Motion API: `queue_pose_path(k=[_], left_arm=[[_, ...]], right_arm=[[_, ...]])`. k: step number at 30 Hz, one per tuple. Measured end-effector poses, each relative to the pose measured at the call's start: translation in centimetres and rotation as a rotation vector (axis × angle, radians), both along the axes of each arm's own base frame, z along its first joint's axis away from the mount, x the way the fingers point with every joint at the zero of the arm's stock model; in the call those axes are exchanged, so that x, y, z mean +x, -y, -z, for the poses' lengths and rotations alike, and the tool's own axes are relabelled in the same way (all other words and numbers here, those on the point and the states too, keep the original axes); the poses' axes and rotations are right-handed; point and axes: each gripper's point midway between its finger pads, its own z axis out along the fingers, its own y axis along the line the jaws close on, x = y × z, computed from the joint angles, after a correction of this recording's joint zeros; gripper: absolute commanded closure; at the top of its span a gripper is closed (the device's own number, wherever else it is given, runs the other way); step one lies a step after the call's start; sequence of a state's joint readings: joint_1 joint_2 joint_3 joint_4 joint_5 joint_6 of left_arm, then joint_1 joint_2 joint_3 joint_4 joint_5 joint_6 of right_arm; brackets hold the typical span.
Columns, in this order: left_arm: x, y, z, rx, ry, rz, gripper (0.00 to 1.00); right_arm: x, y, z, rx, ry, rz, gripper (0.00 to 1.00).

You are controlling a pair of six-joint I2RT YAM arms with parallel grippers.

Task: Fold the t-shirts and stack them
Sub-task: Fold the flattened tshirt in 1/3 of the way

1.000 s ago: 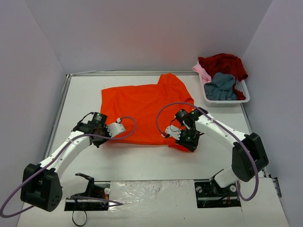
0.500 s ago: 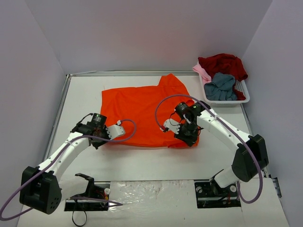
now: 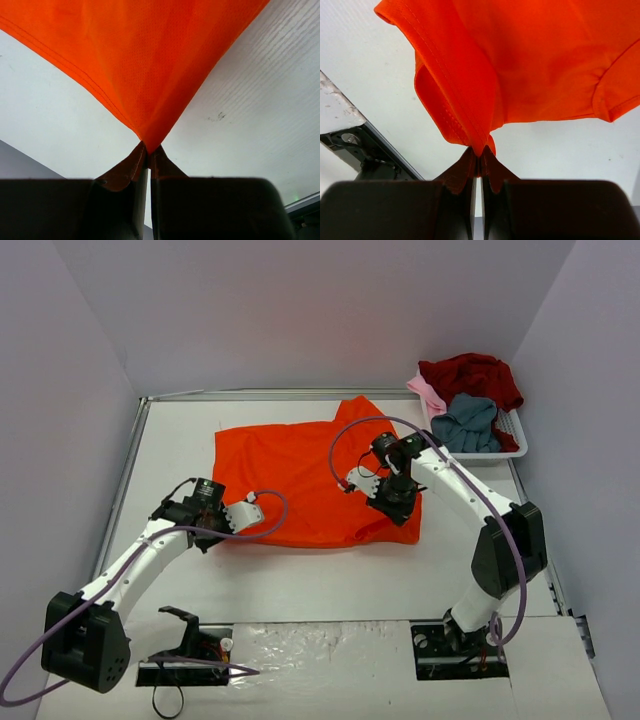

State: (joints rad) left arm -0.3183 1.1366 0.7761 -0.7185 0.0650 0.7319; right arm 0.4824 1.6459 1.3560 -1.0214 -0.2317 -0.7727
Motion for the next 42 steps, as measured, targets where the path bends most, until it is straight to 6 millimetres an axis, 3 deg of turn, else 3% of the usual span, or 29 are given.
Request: queue_pose_path(k=[16, 24, 42], left_arm=[[3.7, -0.7, -2.2, 0.039, 0.154, -0.084, 0.98], [5.4, -0.6, -3.0, 0.049, 0.188, -0.097, 0.98], [9.0, -0.2, -1.7, 0.089, 0.187, -0.115, 0.98]], right_arm=[[5.7, -0.5, -2.0, 0.029, 0.105, 0.046, 1.00], [8.3, -1.1, -1.9, 0.031, 0.128, 0.056, 1.00], [14.8, -0.9, -1.8, 0.025, 0.205, 0.116, 1.00]])
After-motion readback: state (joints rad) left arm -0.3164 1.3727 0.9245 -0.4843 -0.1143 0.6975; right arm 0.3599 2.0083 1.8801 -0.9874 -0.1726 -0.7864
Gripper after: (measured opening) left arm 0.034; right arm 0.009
